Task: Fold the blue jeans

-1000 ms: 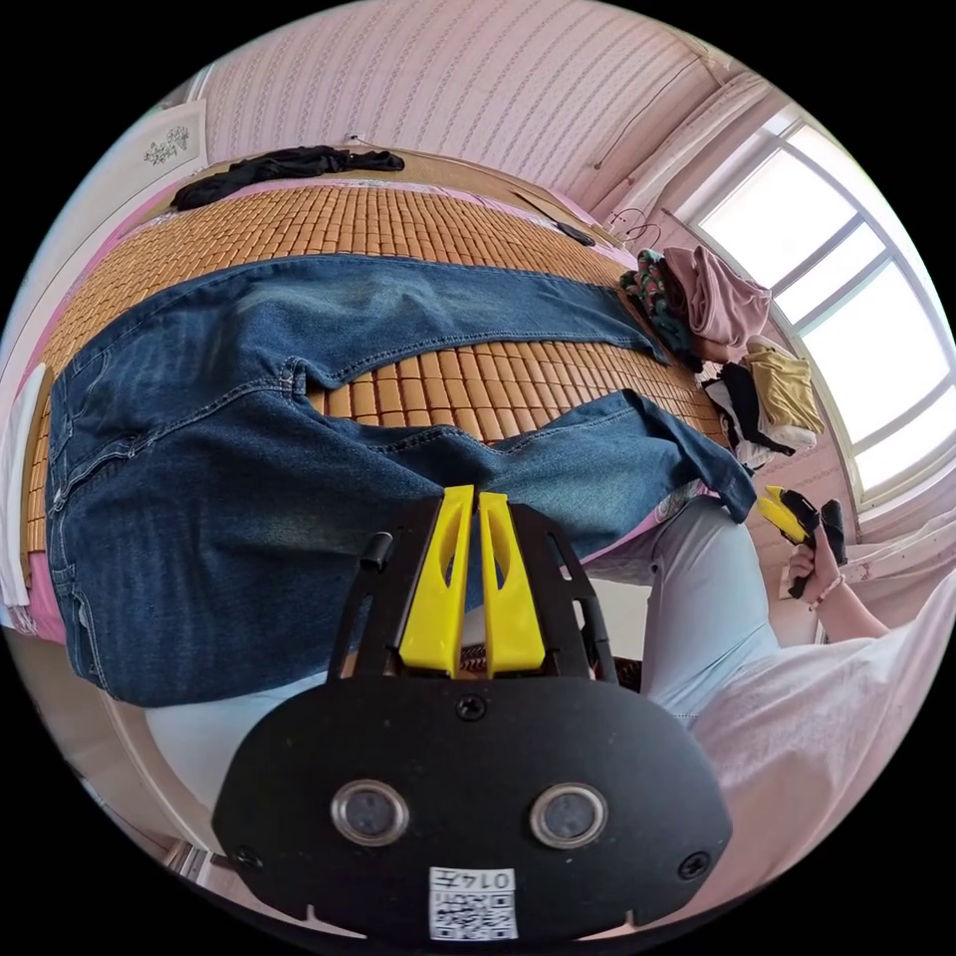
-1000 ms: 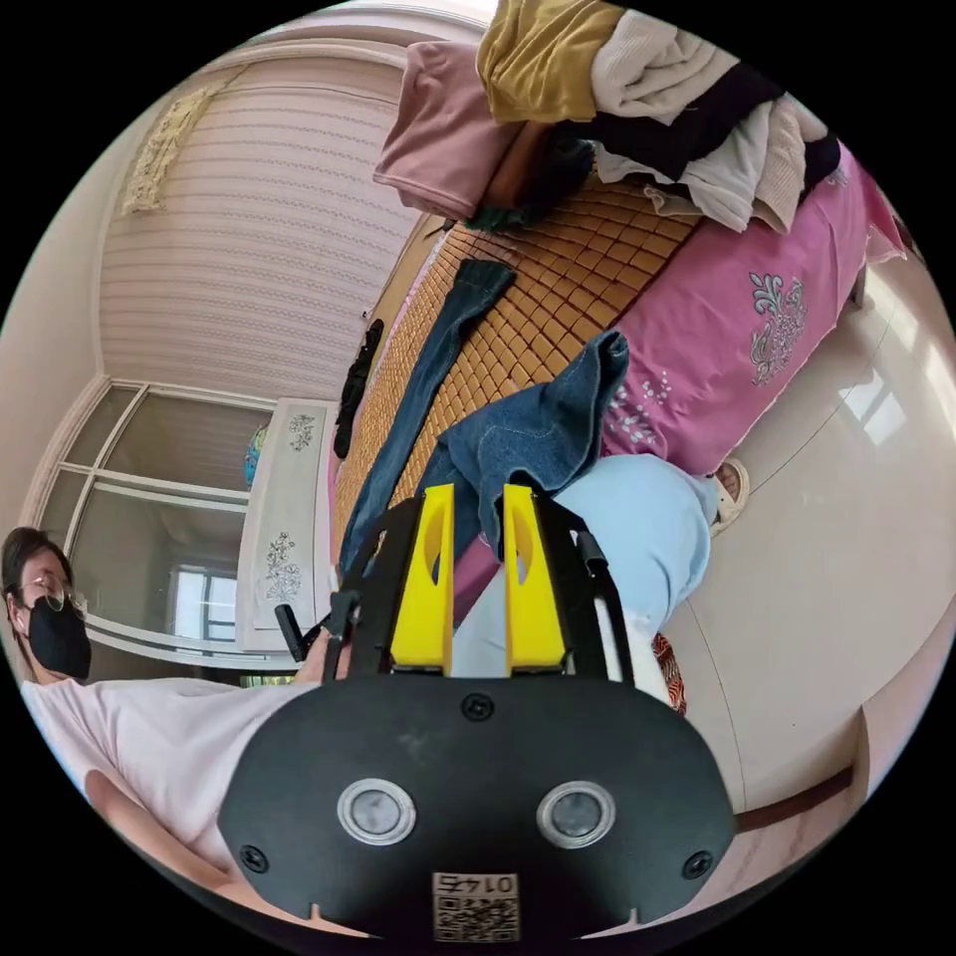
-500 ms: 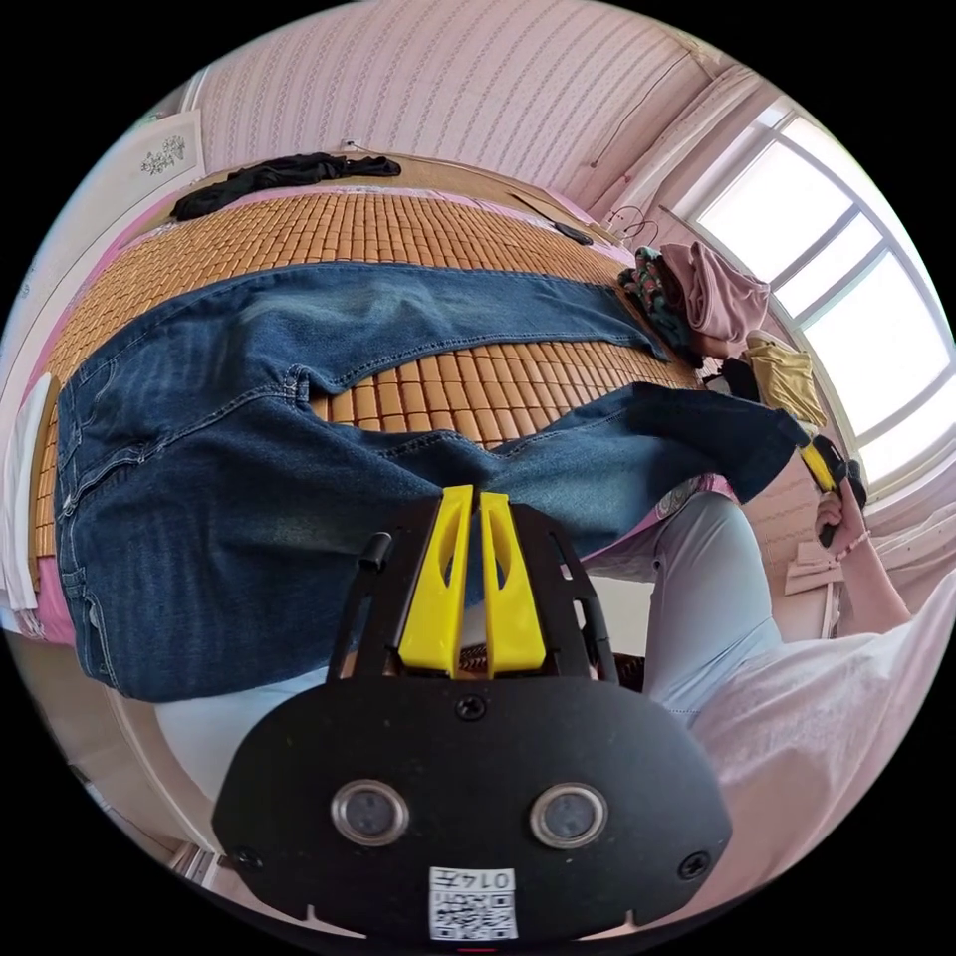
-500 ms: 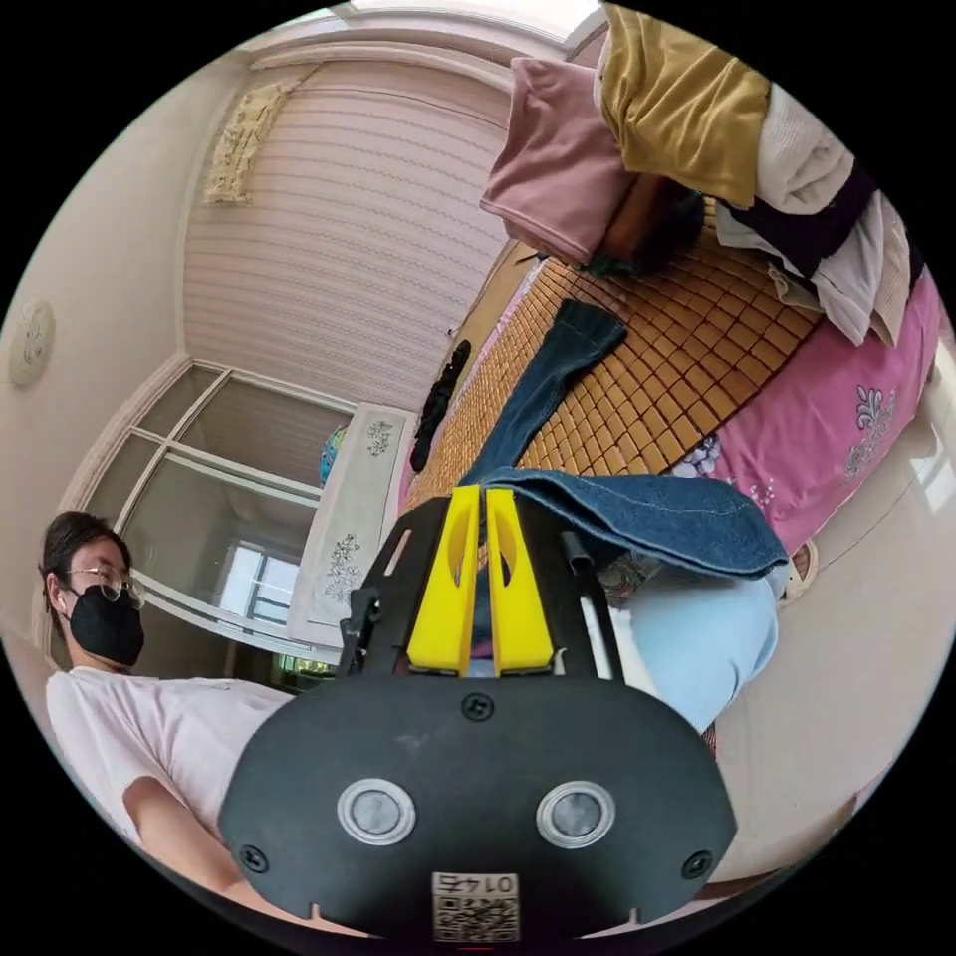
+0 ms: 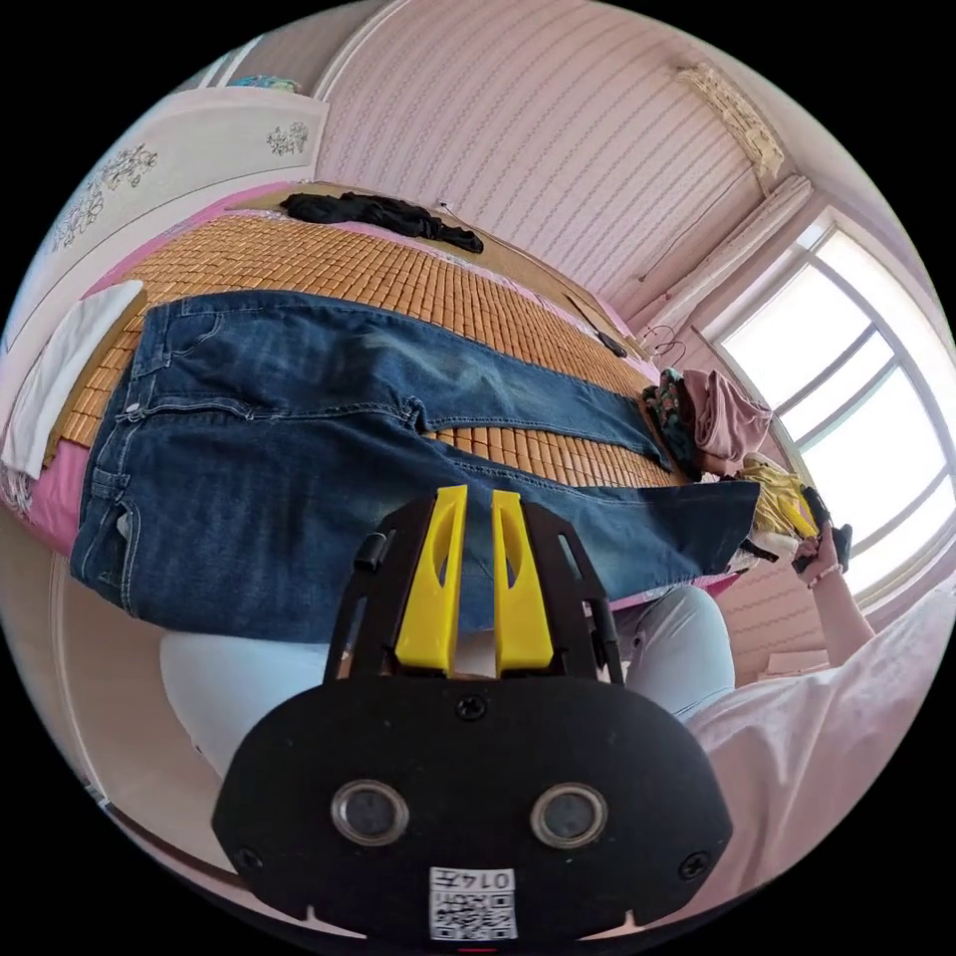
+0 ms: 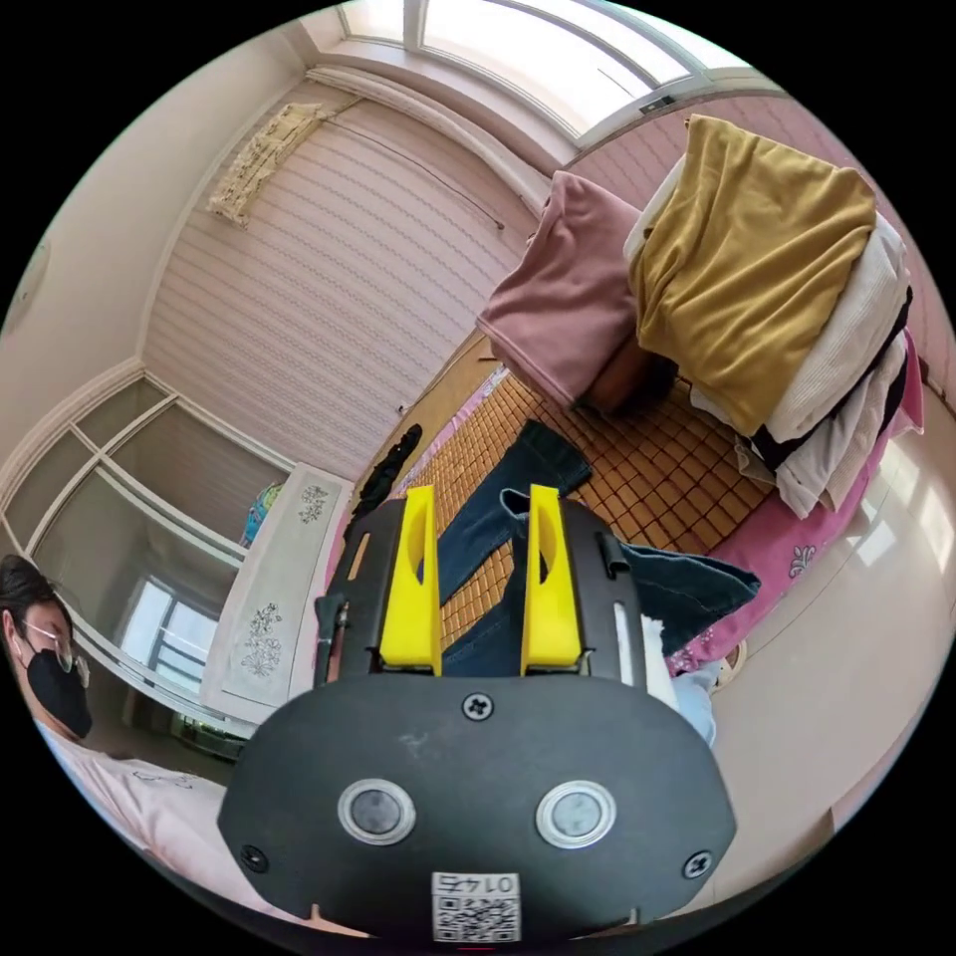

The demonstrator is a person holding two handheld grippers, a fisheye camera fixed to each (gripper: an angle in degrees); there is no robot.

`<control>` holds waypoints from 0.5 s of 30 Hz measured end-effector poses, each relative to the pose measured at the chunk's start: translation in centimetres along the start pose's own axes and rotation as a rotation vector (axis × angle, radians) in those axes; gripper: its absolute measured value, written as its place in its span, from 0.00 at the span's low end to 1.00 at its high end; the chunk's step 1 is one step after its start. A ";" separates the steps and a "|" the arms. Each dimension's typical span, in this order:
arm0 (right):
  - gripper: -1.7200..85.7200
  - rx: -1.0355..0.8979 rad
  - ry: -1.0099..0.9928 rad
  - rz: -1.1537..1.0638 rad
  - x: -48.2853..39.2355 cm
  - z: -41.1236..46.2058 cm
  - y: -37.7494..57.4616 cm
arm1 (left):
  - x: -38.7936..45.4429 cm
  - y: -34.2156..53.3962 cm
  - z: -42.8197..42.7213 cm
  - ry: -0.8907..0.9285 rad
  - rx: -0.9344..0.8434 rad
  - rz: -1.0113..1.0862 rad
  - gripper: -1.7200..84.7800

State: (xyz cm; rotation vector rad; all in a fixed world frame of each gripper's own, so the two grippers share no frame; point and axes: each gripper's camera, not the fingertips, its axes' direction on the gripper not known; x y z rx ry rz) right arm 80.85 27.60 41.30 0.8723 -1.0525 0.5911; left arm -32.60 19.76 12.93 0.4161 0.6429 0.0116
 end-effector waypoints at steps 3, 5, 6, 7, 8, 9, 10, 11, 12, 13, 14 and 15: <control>0.13 0.013 0.024 -0.059 -0.4 1.2 1.7 | -5.2 0.3 -4.8 -0.056 0.065 -0.107 0.09; 0.13 -0.050 0.029 -0.122 -1.5 4.0 3.3 | -10.2 1.6 -8.6 -0.145 0.122 -0.223 0.10; 0.13 -0.130 0.041 -0.173 -2.5 7.0 4.8 | -11.6 2.0 -9.5 -0.167 0.133 -0.260 0.10; 0.13 -0.175 0.046 -0.203 -3.1 8.8 5.7 | -14.3 3.0 -11.2 -0.206 0.152 -0.339 0.11; 0.13 -0.278 0.058 -0.266 -4.6 12.9 7.8 | -16.9 4.0 -12.8 -0.235 0.161 -0.416 0.11; 0.13 -0.389 0.055 -0.334 -6.5 17.5 10.4 | -18.2 4.4 -13.4 -0.245 0.161 -0.453 0.12; 0.13 -0.440 0.046 -0.375 -7.6 19.9 12.0 | -20.4 5.3 -14.5 -0.249 0.162 -0.517 0.12; 0.13 -0.541 0.023 -0.467 -10.3 24.7 15.4 | -22.3 6.1 -15.2 -0.233 0.173 -0.564 0.13; 0.13 -0.638 -0.004 -0.564 -13.3 29.6 19.3 | -23.2 6.4 -15.5 -0.223 0.181 -0.587 0.14; 0.14 -0.687 -0.020 -0.615 -14.8 32.0 21.3 | -25.0 7.1 -16.0 -0.205 0.196 -0.636 0.15; 0.14 -0.783 -0.054 -0.712 -18.2 36.7 25.7 | -26.7 7.6 -16.2 -0.197 0.198 -0.684 0.17; 0.15 -0.865 -0.084 -0.807 -21.6 41.1 30.2 | -27.5 7.8 -16.3 -0.195 0.192 -0.708 0.18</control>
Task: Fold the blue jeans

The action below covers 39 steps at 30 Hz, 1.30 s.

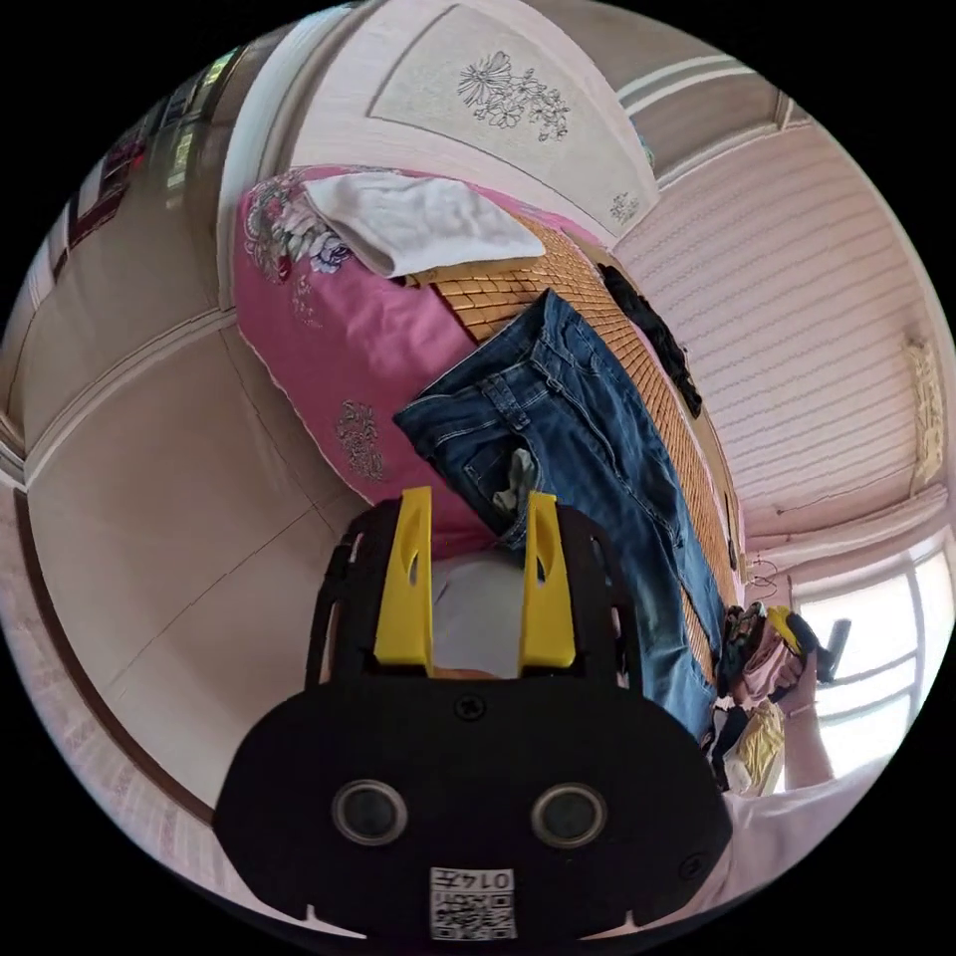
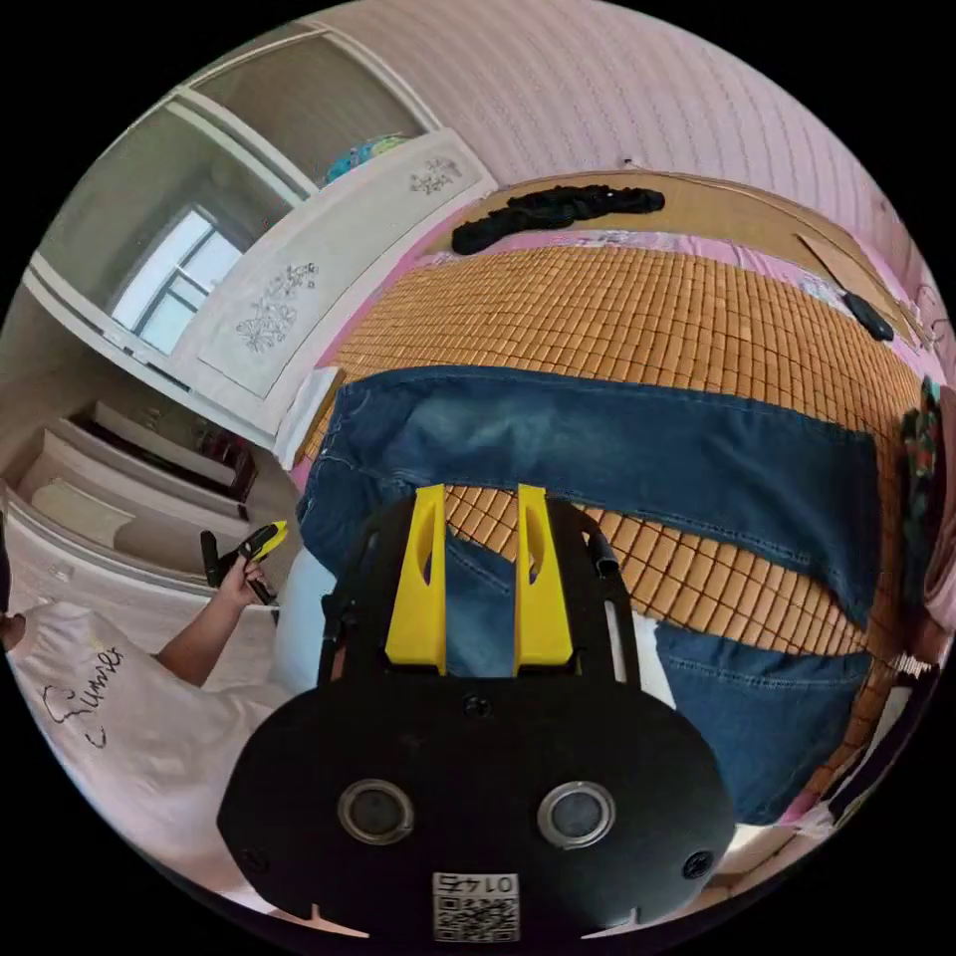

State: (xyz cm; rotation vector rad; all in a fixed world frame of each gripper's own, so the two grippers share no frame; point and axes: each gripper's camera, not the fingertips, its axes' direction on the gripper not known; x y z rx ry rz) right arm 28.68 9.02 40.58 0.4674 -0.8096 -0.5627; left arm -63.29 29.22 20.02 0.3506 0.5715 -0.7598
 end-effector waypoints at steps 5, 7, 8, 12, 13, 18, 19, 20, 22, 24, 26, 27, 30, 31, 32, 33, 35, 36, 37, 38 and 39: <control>0.15 -0.210 -0.012 -0.364 -14.3 19.7 -10.5 | -4.0 -2.9 1.1 0.114 -0.002 -0.055 0.21; 0.15 -0.267 0.043 -0.458 -18.4 26.6 -13.1 | -4.2 -3.7 2.4 0.155 -0.030 -0.026 0.21; 0.16 -0.287 0.094 -0.492 -20.4 30.8 -14.5 | -4.1 -4.2 3.2 0.153 -0.054 0.001 0.21; 0.20 -0.273 0.268 -0.476 -23.0 41.5 -16.4 | -3.6 -5.2 3.9 0.086 -0.032 0.093 0.17; 0.20 -0.285 0.275 -0.468 -22.9 42.8 -16.2 | -3.6 -5.4 4.6 0.090 -0.050 0.105 0.16; 0.17 -0.379 0.310 -0.489 -19.9 50.3 -11.2 | -5.8 -5.2 5.1 0.197 -0.072 0.019 0.09; 0.16 -0.373 0.295 -0.483 -19.7 50.5 -10.9 | -5.2 -4.7 3.8 0.228 0.010 0.034 0.06; 0.14 -0.374 0.297 -0.466 -19.3 50.8 -10.7 | -3.5 -4.5 2.6 0.189 0.045 0.093 0.06; 0.09 -0.386 0.309 -0.448 -19.3 51.3 -10.9 | -0.2 -4.8 0.6 0.141 0.095 0.207 0.05; 0.04 -0.390 0.346 -0.454 -19.8 51.6 -12.0 | 3.0 -6.0 -1.6 0.121 0.158 0.308 0.04; 0.03 -0.333 0.303 -0.434 -20.1 50.4 -13.4 | 5.5 -8.3 -4.3 0.047 0.278 0.354 0.04; 0.02 -0.273 0.240 -0.407 -20.2 48.8 -14.3 | 5.5 -9.1 -4.7 0.037 0.297 0.345 0.05; 0.01 -0.179 0.081 -0.350 -19.7 44.3 -15.1 | 2.9 -12.4 -2.3 -0.089 0.264 0.244 0.08; 0.01 -0.172 0.070 -0.347 -19.5 43.5 -14.7 | 1.3 -12.8 -0.7 -0.108 0.198 0.182 0.09; 0.01 -0.169 0.058 -0.339 -18.7 41.9 -13.5 | 0.3 -12.3 0.4 -0.104 0.149 0.142 0.10; 0.02 -0.178 0.050 -0.334 -17.6 40.3 -11.7 | 0.0 -11.6 0.5 -0.102 0.147 0.126 0.10; 0.03 -0.205 0.056 -0.332 -15.0 37.7 -7.9 | 0.9 -7.0 -0.7 -0.109 0.249 0.175 0.10; 0.04 -0.224 0.080 -0.309 -12.6 35.8 -4.9 | 1.3 -5.6 -1.0 -0.106 0.272 0.198 0.10; 0.05 -0.237 0.098 -0.289 -11.2 34.8 -3.3 | 2.0 -3.1 -1.5 -0.105 0.297 0.232 0.10; 0.07 -0.260 0.138 -0.227 -8.0 32.6 0.0 | 2.6 -0.8 -1.7 -0.109 0.290 0.255 0.09; 0.08 -0.279 0.173 -0.138 -4.6 30.1 3.3 | 3.0 0.3 -1.7 -0.108 0.277 0.268 0.09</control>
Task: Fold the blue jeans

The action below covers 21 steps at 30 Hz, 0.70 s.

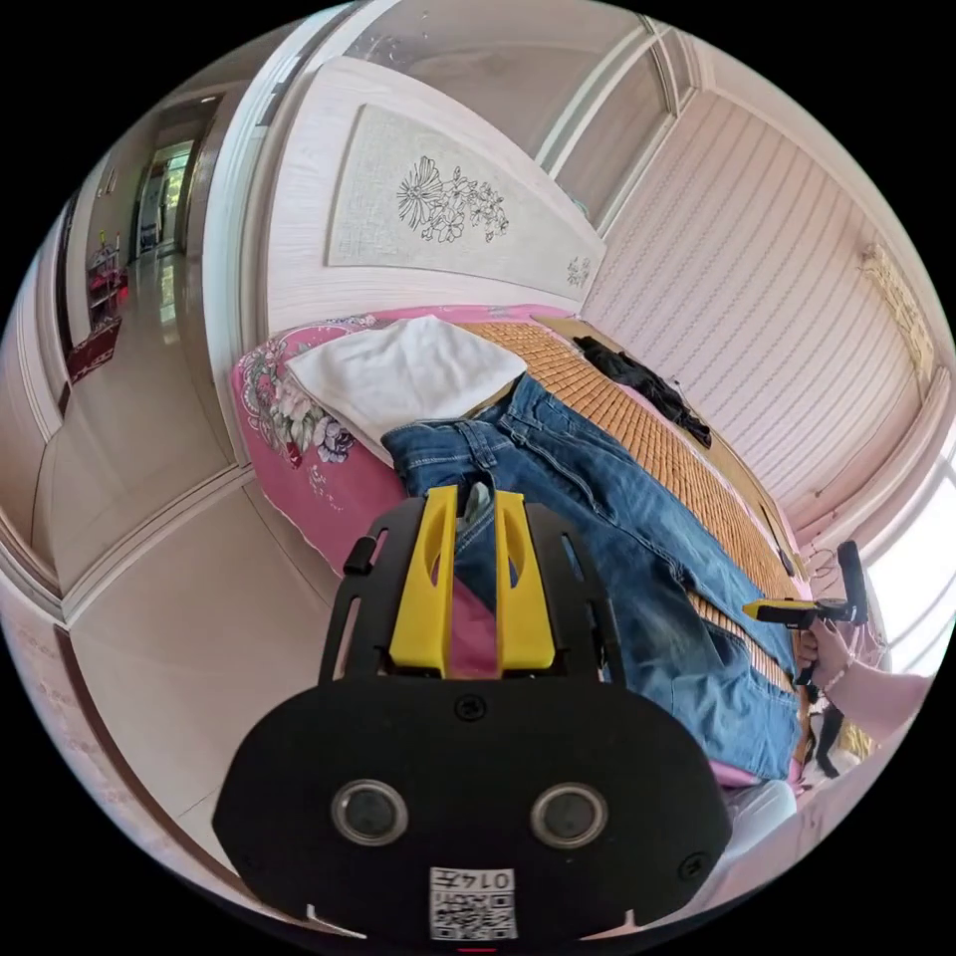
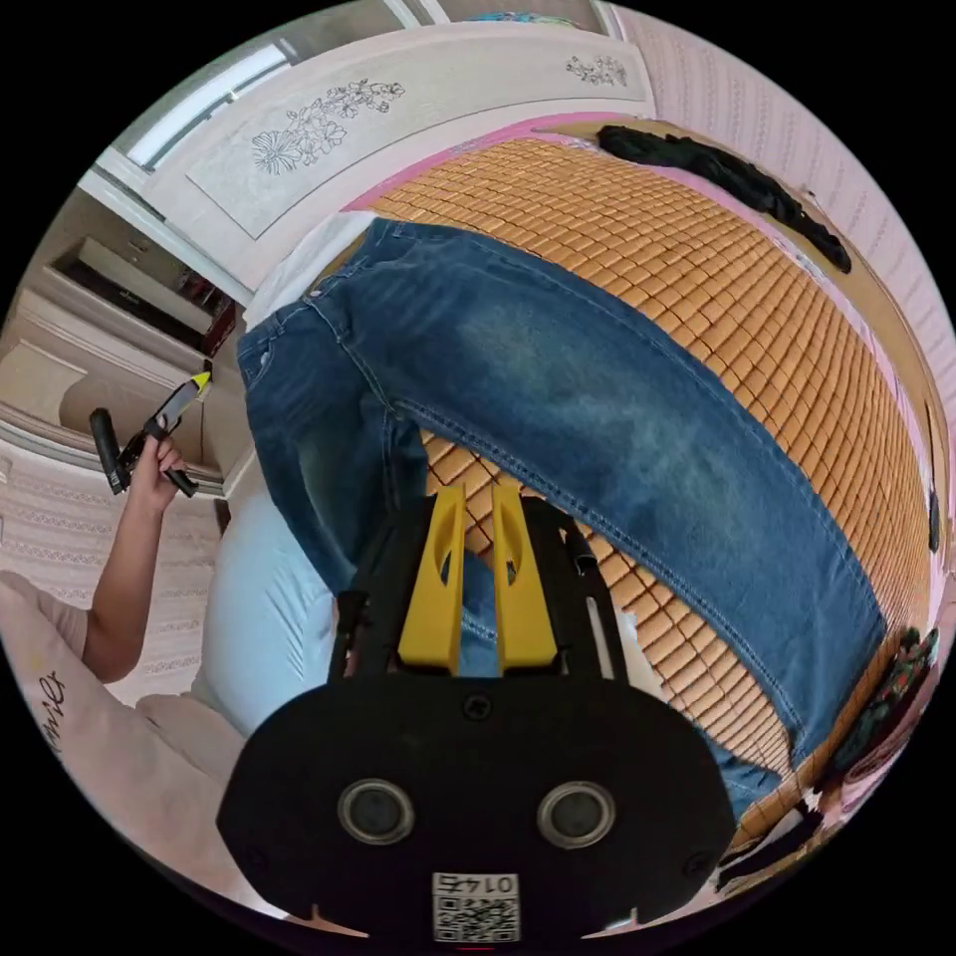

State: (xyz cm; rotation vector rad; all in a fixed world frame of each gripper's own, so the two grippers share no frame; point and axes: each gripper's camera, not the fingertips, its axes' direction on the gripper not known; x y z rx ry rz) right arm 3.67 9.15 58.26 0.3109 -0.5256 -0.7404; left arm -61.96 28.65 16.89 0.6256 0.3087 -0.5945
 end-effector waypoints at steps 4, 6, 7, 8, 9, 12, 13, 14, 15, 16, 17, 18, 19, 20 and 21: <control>0.11 -0.036 0.060 0.345 9.8 -4.7 12.9 | 4.0 4.8 -0.5 0.048 -0.103 0.076 0.09; 0.12 -0.003 0.107 0.560 14.8 -8.7 20.6 | 5.7 6.4 0.1 0.084 -0.124 0.069 0.09; 0.12 0.008 0.115 0.609 15.8 -9.7 22.4 | 7.3 7.2 1.0 0.137 -0.149 0.077 0.09; 0.13 0.030 0.120 0.701 17.7 -11.5 25.6 | 9.5 7.9 2.0 0.189 -0.180 0.100 0.09; 0.14 0.055 0.120 0.784 19.4 -13.2 28.5 | 10.7 8.3 2.6 0.209 -0.195 0.119 0.09; 0.14 0.131 0.129 0.947 22.4 -16.6 34.1 | 18.5 10.6 5.8 0.296 -0.291 0.259 0.09; 0.15 0.143 0.127 0.974 22.8 -17.1 34.9 | 21.8 11.8 7.1 0.330 -0.326 0.319 0.10; 0.15 0.167 0.116 1.016 23.7 -18.0 36.4 | 25.0 13.0 8.4 0.358 -0.361 0.373 0.10; 0.15 0.181 0.113 1.054 24.5 -18.9 37.6 | 26.5 13.7 9.0 0.370 -0.377 0.397 0.10; 0.15 0.186 0.117 1.071 24.9 -19.3 38.1 | 29.3 14.9 10.2 0.392 -0.411 0.438 0.10; 0.16 0.197 0.127 1.099 25.6 -20.1 39.0 | 31.8 16.2 11.4 0.410 -0.444 0.475 0.10; 0.17 0.199 0.149 1.121 26.3 -21.0 39.7 | 33.0 16.9 12.0 0.418 -0.461 0.494 0.10; 0.17 0.195 0.162 1.129 26.6 -21.4 40.0 | 35.3 18.2 13.2 0.418 -0.492 0.530 0.11; 0.17 0.180 0.189 1.140 27.3 -22.1 40.5 | 37.2 19.5 14.3 0.411 -0.519 0.559 0.11; 0.17 0.163 0.194 1.154 28.1 -22.6 40.9 | 38.0 20.1 14.9 0.410 -0.531 0.574 0.11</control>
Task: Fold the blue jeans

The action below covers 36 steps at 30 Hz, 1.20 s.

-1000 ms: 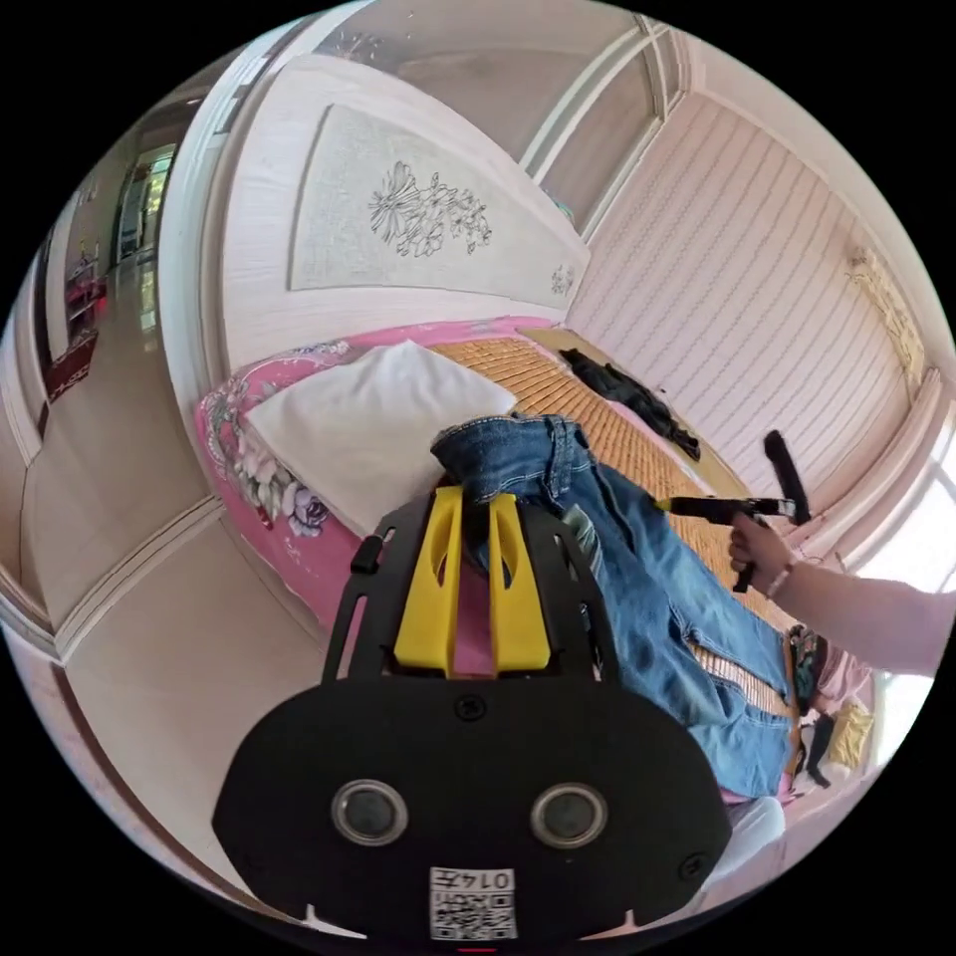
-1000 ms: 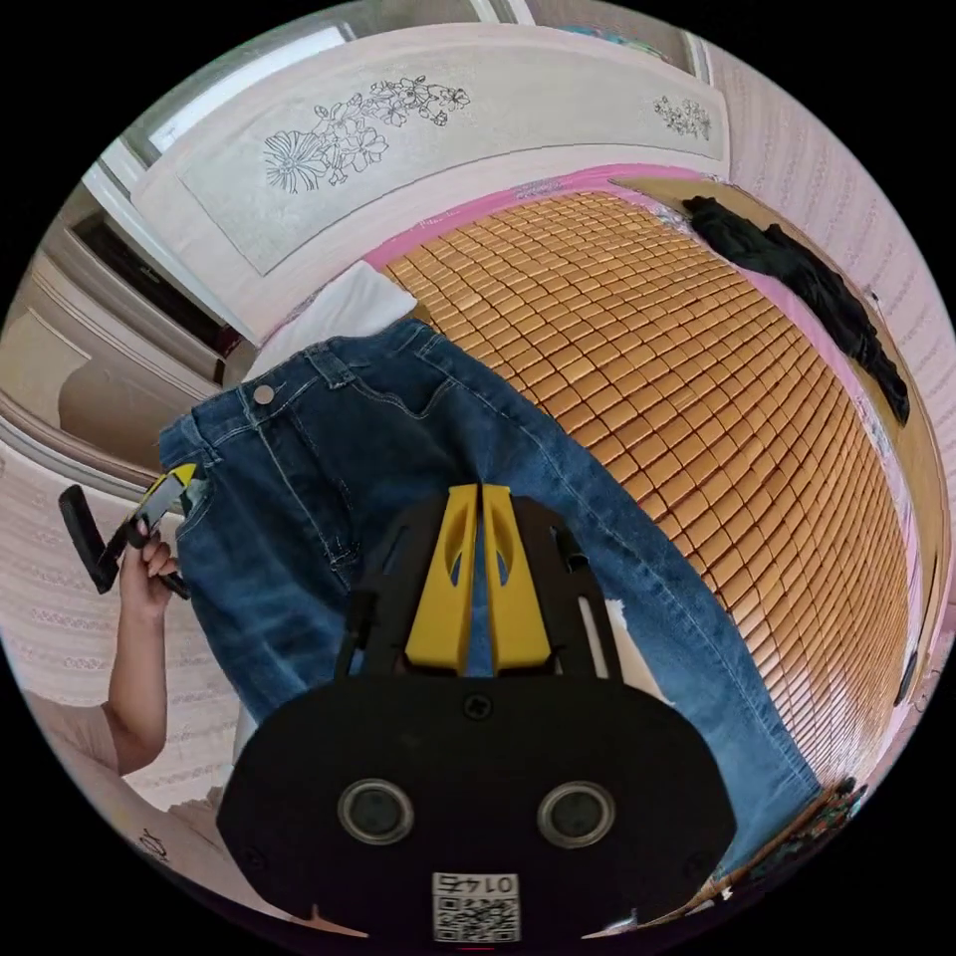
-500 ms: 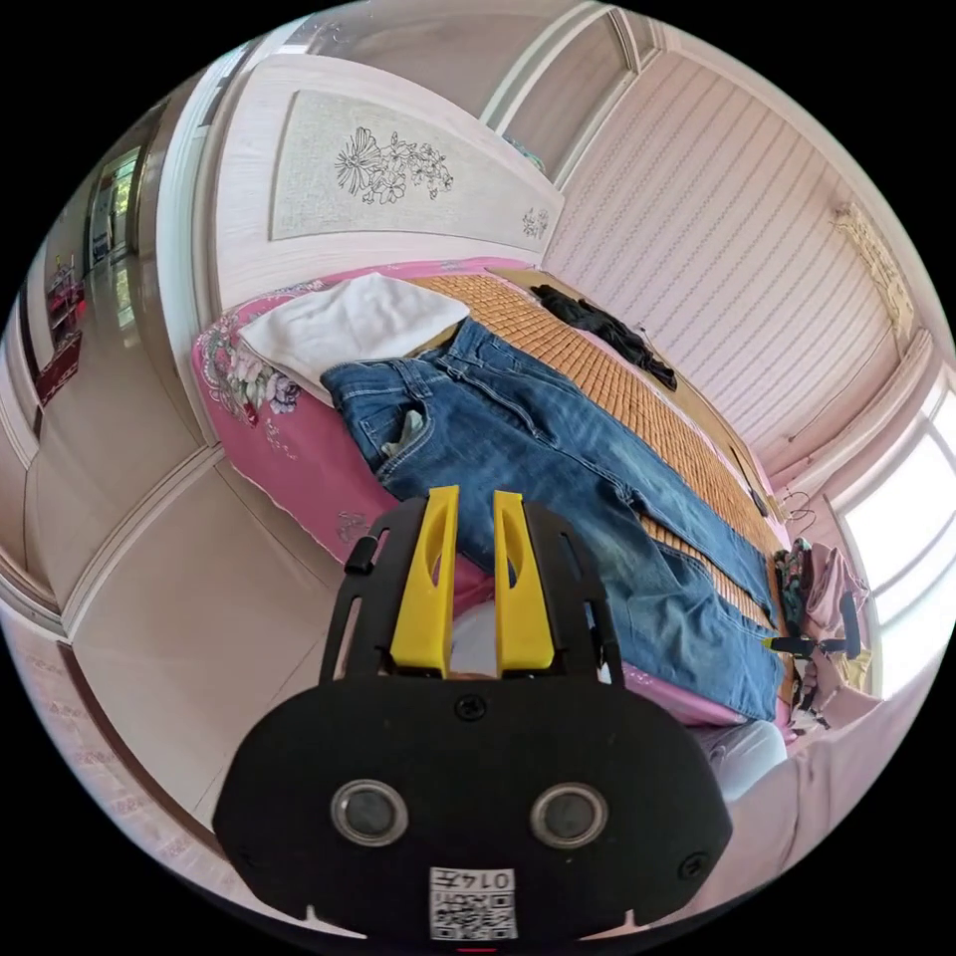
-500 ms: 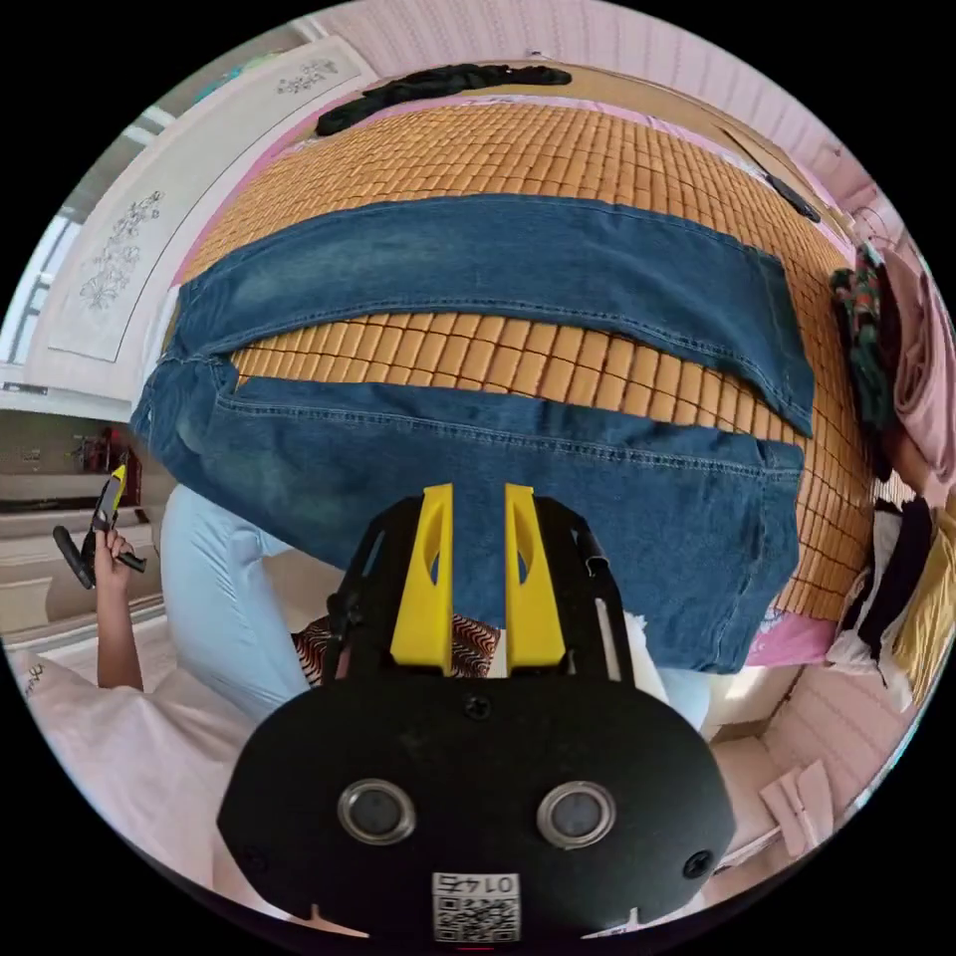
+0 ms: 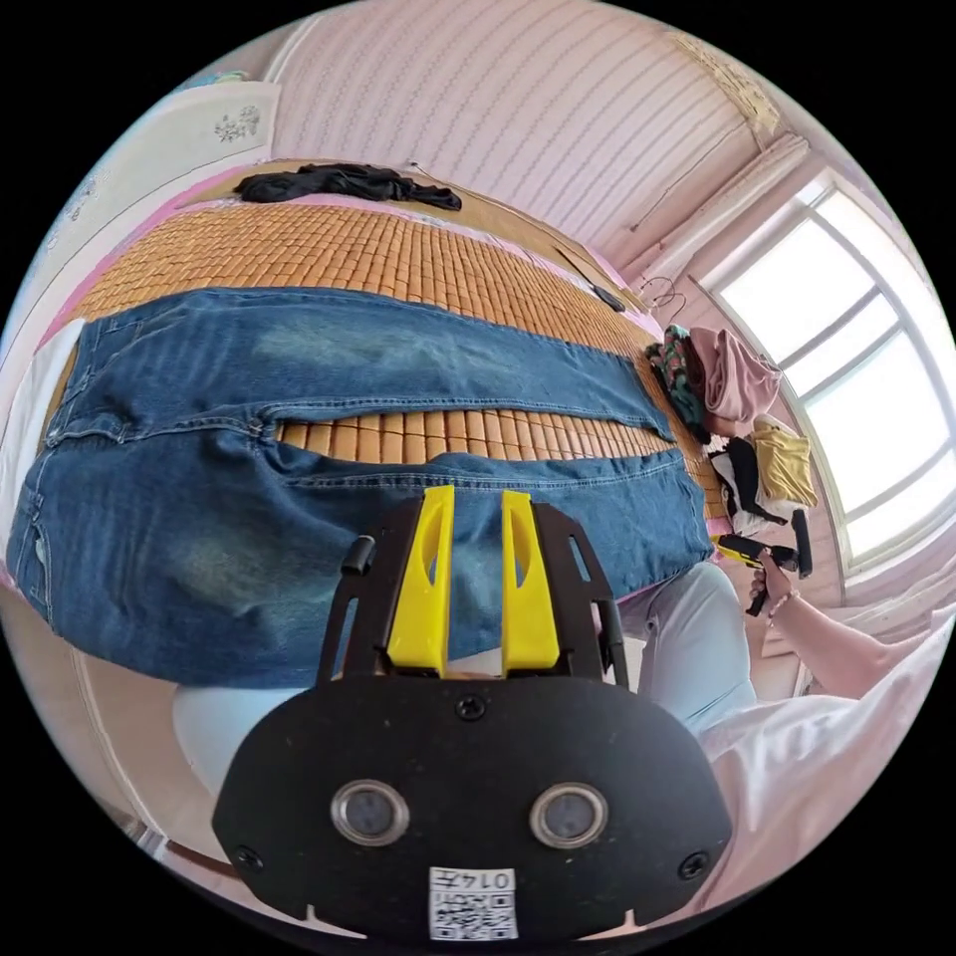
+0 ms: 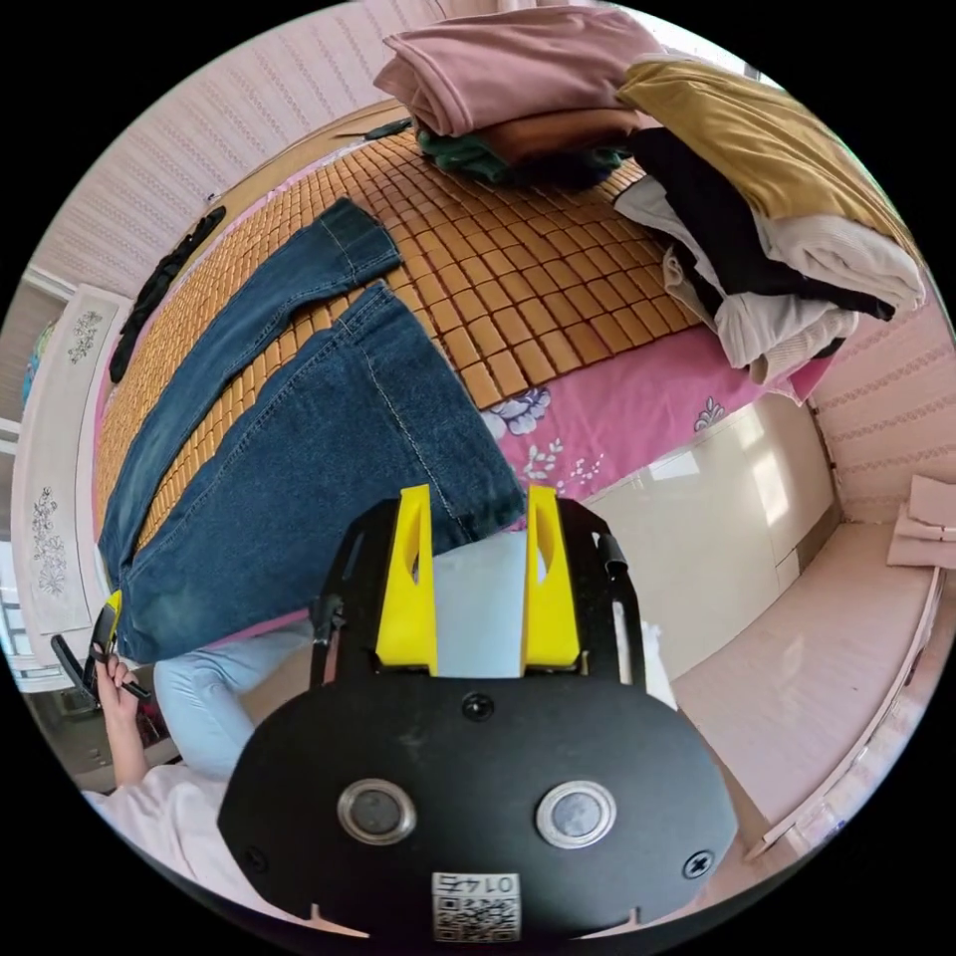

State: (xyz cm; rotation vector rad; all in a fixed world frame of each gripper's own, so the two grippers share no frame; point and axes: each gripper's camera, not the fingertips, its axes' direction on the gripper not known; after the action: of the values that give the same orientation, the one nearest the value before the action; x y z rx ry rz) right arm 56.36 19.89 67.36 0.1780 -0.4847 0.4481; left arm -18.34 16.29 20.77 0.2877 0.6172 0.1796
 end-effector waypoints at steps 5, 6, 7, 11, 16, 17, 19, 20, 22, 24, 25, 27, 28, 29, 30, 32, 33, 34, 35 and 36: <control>0.14 -0.129 -0.179 0.026 2.2 -0.8 -2.4 | 4.8 -1.1 7.1 0.028 -0.139 0.074 0.11; 0.12 -0.138 -0.214 0.039 2.7 -2.0 -2.8 | 5.2 -1.1 7.7 0.026 -0.148 0.082 0.11; 0.10 -0.131 -0.226 0.043 2.9 -2.8 -2.9 | 6.1 -1.0 8.8 0.022 -0.166 0.099 0.11; 0.05 0.038 -0.392 0.002 3.8 -11.9 -2.5 | 8.2 -0.6 11.8 0.002 -0.207 0.135 0.11; 0.05 0.101 -0.385 0.060 6.9 -18.6 0.2 | 9.0 -0.5 14.4 -0.040 -0.195 0.149 0.11; 0.05 0.012 -0.383 0.110 8.1 -17.4 0.4 | 8.9 -0.4 15.3 -0.062 -0.196 0.144 0.11; 0.06 -0.027 -0.423 0.132 8.4 -16.7 0.9 | 8.6 -0.3 16.8 -0.070 -0.210 0.133 0.10; 0.06 -0.022 -0.394 0.118 7.8 -17.6 1.0 | 8.4 -0.3 17.8 -0.070 -0.237 0.124 0.10; 0.05 0.020 -0.297 0.093 6.2 -19.7 1.1 | 8.3 -0.3 19.0 -0.080 -0.259 0.121 0.10; 0.04 0.085 -0.203 0.057 3.7 -22.6 0.6 | 8.3 -0.3 19.8 -0.086 -0.261 0.123 0.10; 0.04 0.099 -0.186 0.045 3.0 -23.2 0.3 | 8.4 -0.4 20.1 -0.090 -0.260 0.123 0.10; 0.03 0.142 -0.136 -0.028 -0.6 -25.0 -1.0 | 8.7 -0.5 20.5 -0.099 -0.252 0.131 0.10; 0.02 0.144 -0.135 -0.056 -1.7 -25.2 -1.5 | 8.9 -0.7 20.9 -0.109 -0.265 0.134 0.09; 0.02 0.125 -0.144 -0.115 -3.9 -25.2 -2.6 | 9.0 -0.8 21.4 -0.121 -0.282 0.142 0.09; 0.02 0.085 -0.164 -0.176 -6.3 -24.7 -3.9 | 9.0 -0.9 21.6 -0.130 -0.289 0.148 0.09; 0.01 0.033 -0.156 -0.237 -9.6 -23.7 -5.8 | 9.2 -1.1 21.9 -0.168 -0.300 0.175 0.05; 0.01 0.004 -0.111 -0.264 -11.6 -23.0 -6.9 | 9.3 -1.1 21.8 -0.174 -0.300 0.180 0.05; 0.01 -0.006 -0.084 -0.275 -12.5 -22.7 -7.5 | 9.3 -1.0 21.6 -0.181 -0.289 0.188 0.03; 0.01 -0.026 -0.040 -0.285 -14.0 -22.1 -8.5 | 9.4 -0.9 21.4 -0.185 -0.282 0.199 0.02; 0.01 -0.033 -0.018 -0.282 -15.0 -21.8 -9.4 | 9.3 -0.8 21.4 -0.185 -0.280 0.203 0.02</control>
State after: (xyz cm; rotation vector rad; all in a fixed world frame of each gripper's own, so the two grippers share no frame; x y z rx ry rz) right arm 57.74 11.78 40.49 0.2155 -0.4762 0.1626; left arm 1.84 13.33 32.10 0.0935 0.3723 0.4264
